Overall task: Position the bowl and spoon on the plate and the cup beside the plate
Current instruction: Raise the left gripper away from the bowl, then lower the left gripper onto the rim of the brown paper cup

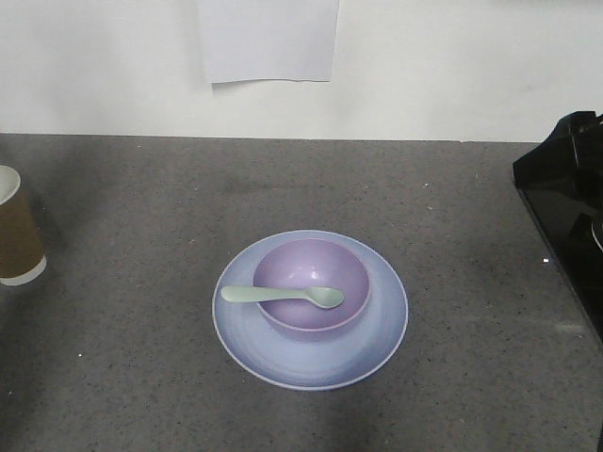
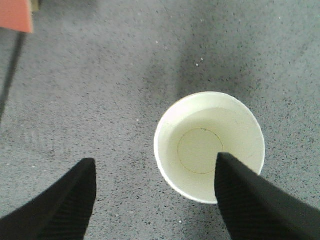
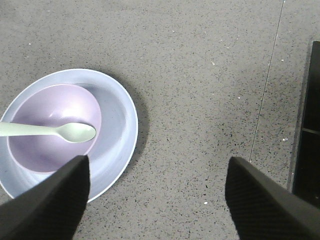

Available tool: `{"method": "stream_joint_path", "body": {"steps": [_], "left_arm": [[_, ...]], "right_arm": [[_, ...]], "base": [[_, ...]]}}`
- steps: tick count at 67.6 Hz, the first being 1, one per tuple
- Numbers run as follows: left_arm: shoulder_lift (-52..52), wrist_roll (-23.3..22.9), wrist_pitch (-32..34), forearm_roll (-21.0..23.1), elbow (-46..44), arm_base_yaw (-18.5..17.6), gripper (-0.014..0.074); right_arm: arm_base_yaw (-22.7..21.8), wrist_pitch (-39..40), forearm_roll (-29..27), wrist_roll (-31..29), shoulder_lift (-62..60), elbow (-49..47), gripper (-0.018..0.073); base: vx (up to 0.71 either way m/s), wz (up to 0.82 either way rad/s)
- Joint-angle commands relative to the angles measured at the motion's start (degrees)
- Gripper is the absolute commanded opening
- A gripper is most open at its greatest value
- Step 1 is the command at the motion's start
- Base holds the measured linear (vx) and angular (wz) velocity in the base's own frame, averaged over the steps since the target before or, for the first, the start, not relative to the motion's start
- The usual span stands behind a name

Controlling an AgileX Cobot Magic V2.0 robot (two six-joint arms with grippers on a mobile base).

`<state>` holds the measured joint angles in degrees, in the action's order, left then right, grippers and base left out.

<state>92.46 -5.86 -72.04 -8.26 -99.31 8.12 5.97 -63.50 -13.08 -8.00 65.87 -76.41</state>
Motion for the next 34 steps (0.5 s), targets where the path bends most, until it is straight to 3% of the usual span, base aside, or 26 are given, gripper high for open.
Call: {"method": "stream_joint_path", "body": {"steps": [1, 14, 34], "left_arm": [[0.0, -0.7, 0.3, -0.1, -1.2, 0.2, 0.0485], [3.2, -1.0, 0.3, 0.2, -1.2, 2.1, 0.0485], [7.1, -0.6, 0.3, 2.7, -1.2, 2.1, 0.0485]], "right_arm": [[-0.4, 3.1, -0.5, -0.3, -0.9, -1.3, 0.0549], [-0.4, 2.9, -0.5, -0.3, -0.9, -1.3, 0.0549], [-0.4, 3.0, -0.5, -0.3, -0.9, -1.3, 0.0549]], "base": [[0.00, 0.00], [0.00, 0.00], [0.00, 0.00]]}}
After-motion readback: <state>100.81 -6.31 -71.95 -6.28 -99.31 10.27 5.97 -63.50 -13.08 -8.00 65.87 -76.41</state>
